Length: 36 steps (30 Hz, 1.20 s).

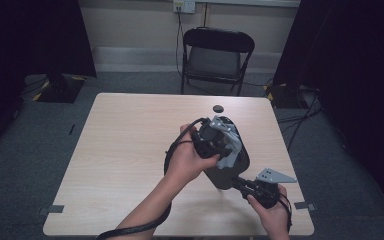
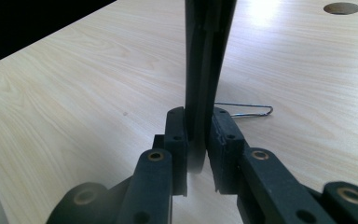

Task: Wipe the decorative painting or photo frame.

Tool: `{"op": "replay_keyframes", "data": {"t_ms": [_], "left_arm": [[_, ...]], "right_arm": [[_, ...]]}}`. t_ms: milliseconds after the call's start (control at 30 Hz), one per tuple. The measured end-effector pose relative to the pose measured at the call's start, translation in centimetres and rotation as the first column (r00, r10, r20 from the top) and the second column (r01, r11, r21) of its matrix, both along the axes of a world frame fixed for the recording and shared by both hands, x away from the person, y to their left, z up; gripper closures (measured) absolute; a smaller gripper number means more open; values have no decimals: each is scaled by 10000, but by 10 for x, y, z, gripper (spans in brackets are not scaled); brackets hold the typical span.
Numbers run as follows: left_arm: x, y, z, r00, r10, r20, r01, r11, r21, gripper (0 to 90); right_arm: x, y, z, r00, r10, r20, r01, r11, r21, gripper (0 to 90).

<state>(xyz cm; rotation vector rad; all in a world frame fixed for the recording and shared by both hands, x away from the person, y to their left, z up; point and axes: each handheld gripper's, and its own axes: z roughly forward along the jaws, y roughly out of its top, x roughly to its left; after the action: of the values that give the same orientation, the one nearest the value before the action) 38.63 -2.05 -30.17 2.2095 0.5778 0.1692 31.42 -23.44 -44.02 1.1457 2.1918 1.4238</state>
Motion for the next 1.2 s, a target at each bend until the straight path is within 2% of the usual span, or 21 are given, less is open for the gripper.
{"op": "replay_keyframes", "data": {"t_ms": [67, 233, 433, 533, 667, 833, 900, 1100, 1200], "left_arm": [[1, -4, -1, 10000, 19, 68, -20, 10000, 91, 772], [2, -5, -6, 9999, 116, -12, -116, 9999, -61, 770], [2, -3, -17, 9998, 149, -123, -144, 9993, 336, 771], [3, -2, -30, 9995, 172, -264, -159, 9986, 505, 771], [3, 0, -46, 9989, 217, -418, -195, 9985, 512, 770], [5, 4, -68, 9978, 311, -594, -259, 9959, 863, 770], [6, 6, -80, 9964, 387, -756, -321, 9957, 865, 771], [7, 8, -109, 9938, 454, -1014, -323, 9914, 1272, 771], [7, 9, -121, 9911, 551, -1209, -397, 9911, 1270, 770]], "right_arm": [[0, 0, 0, 10000, 22, 6, -22, 10000, 23, 791], [2, -1, -1, 10000, 38, 15, -38, 10000, 52, 793], [2, 0, 0, 10000, 55, 17, -55, 10000, -12, 793], [2, 0, 0, 10000, 49, 9, -49, 10000, -30, 792], [2, 0, 0, 10000, 45, 2, -45, 10000, -31, 792], [2, 0, 0, 10000, 56, -2, -56, 10000, -27, 792], [2, 0, 0, 10000, 55, -6, -55, 10000, -26, 792], [2, 0, 0, 10000, 59, -4, -59, 10000, -42, 792], [2, 0, 0, 10000, 76, -6, -76, 10000, -52, 792]]}}
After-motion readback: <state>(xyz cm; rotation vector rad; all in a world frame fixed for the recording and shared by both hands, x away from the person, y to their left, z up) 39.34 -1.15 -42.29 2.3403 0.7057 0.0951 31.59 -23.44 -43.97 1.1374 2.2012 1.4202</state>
